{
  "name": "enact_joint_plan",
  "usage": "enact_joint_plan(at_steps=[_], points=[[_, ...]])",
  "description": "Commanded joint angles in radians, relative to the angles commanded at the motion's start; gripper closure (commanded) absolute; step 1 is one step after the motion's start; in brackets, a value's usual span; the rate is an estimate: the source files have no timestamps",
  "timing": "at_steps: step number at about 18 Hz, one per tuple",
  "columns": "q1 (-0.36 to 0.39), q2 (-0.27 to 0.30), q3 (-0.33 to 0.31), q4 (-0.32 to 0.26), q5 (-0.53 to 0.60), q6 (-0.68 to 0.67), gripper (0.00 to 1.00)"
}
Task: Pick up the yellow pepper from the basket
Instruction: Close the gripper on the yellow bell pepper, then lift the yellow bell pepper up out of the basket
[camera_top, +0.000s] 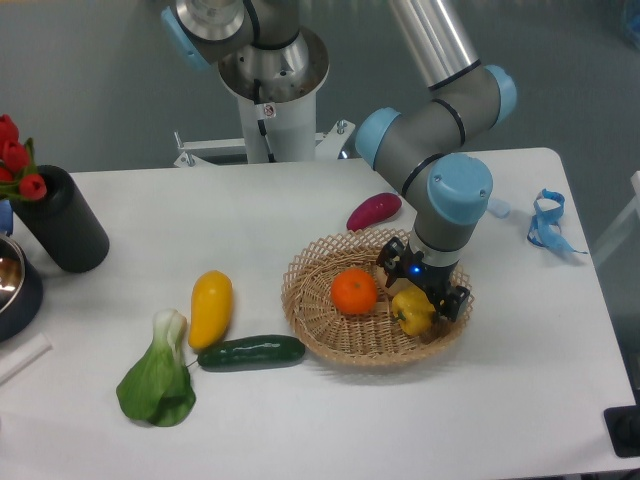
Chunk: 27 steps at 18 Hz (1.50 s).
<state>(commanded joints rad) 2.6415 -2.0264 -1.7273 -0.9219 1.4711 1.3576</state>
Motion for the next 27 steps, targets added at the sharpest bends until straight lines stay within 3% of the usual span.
enact_joint_plan(at_steps=[2, 5, 7, 9, 16, 22, 27], points=[[-0.002, -0.005, 0.009, 0.0, 0.0, -0.006, 0.02], [-0.002, -0.008, 0.015, 0.0, -0.002, -0.017, 0.28], [-0.002, -0.006, 0.017, -0.002, 0.0, -0.015, 0.6], [0.0, -0.002, 0.017, -0.002, 0.0, -0.011, 0.76], [0.012, 0.035, 0.06, -0.015, 0.002, -0.017, 0.77], [0.047, 0.078, 0.141, -0.173, 0.0, -0.018, 0.76], [0.084, 0.092, 0.184, -0.241, 0.0, -0.032, 0.7]])
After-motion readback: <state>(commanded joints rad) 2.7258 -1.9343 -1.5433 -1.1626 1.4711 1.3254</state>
